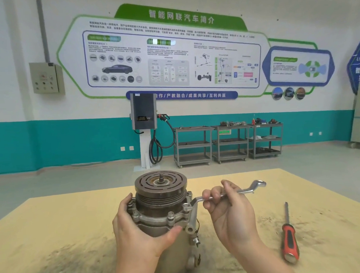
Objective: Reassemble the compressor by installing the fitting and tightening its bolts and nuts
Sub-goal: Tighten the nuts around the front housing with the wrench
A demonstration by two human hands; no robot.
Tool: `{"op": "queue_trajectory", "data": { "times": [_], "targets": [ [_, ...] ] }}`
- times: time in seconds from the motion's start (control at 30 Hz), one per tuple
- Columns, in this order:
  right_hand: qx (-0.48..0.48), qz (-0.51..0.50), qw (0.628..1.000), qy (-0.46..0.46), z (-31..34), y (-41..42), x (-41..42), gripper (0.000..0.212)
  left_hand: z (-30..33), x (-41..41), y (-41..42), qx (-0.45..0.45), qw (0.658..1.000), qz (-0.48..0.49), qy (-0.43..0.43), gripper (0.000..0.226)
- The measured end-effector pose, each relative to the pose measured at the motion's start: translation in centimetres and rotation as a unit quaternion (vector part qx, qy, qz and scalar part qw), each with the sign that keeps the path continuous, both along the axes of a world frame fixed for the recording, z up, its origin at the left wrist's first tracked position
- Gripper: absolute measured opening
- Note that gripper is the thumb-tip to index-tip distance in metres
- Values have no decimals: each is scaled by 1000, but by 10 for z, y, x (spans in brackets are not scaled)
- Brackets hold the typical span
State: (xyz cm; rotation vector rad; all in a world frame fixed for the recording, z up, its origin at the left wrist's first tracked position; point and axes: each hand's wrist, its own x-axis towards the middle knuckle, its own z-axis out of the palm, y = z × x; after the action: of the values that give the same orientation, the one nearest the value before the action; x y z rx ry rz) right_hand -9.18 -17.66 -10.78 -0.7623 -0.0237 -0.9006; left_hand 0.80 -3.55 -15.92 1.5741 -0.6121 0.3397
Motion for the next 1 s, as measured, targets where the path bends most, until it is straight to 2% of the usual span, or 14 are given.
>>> {"op": "queue_trajectory", "data": {
  "times": [0.07,0.13,0.2,0.3,0.33,0.4,0.43,0.47,0.5,0.57,0.67,0.73,0.83,1.0],
  "targets": [
    [-54,-38,997,-29,-7,7,-9,7,0,4,6,-25,999,-46,8,111],
    [-149,-81,985,-32,-14,15,-19,16,-1,7,14,-31,997,-77,1,88],
    [-278,-136,951,-21,-19,22,-27,25,-1,8,18,-29,996,-83,-1,76],
    [-478,-203,854,13,-24,31,-31,14,-1,9,18,-23,997,-79,-2,72],
    [-540,-238,807,10,-24,32,-31,9,-1,8,17,-23,997,-76,-8,72],
    [-650,-323,687,-20,-21,32,-27,10,-2,10,18,-29,997,-71,-23,71],
    [-676,-345,651,-23,-19,33,-25,11,-4,11,18,-31,997,-66,-31,71],
    [-678,-350,646,-19,-16,35,-24,11,-5,12,18,-35,997,-57,-39,69],
    [-660,-343,668,-11,-11,36,-25,10,-6,12,17,-43,997,-43,-46,67],
    [-560,-296,773,13,0,36,-29,13,-6,10,14,-68,996,-6,-61,57],
    [-352,-249,902,16,17,22,-32,10,-5,6,10,-83,993,27,-75,47],
    [-200,-165,966,1,26,7,-31,9,-4,5,10,-76,995,29,-64,53],
    [-66,-32,997,5,29,-7,-22,19,-5,6,13,-46,997,27,-62,69],
    [-22,49,997,48,22,-16,-7,20,-4,12,18,-14,999,11,-29,91]
  ]
}}
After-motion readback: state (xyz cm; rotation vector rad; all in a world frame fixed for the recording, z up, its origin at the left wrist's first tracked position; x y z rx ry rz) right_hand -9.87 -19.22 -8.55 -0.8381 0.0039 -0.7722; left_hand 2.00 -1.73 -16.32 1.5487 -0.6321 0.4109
